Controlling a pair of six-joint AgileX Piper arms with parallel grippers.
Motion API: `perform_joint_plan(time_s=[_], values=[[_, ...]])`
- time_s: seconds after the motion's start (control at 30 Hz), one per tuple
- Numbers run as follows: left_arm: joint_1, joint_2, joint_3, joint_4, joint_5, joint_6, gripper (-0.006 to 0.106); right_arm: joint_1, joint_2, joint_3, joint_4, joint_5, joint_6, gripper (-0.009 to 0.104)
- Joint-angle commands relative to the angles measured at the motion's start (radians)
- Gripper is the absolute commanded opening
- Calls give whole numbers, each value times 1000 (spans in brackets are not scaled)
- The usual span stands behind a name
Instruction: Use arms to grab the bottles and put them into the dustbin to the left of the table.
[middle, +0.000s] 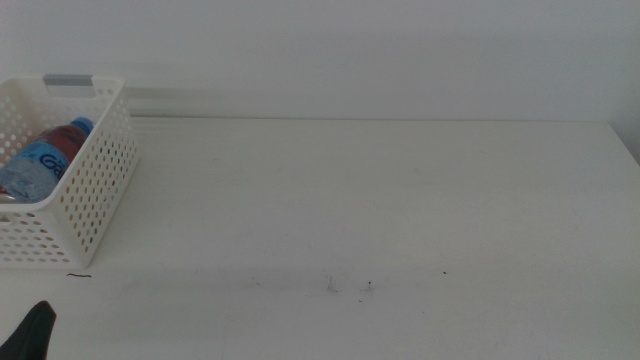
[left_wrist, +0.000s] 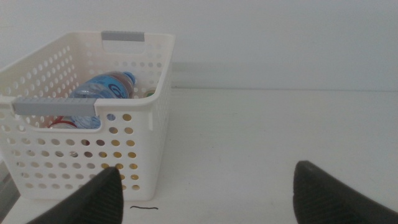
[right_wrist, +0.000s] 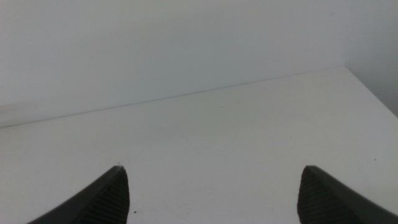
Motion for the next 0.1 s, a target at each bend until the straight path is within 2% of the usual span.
perform_joint_plan(time_s=[0.0,0.07], values=[[5,-3,0,-5,-15,-9,94,-5,-5,3,-15,-13,-4,86],[5,-3,0,-5,-15,-9,94,-5,-5,3,-15,-13,-4,86]])
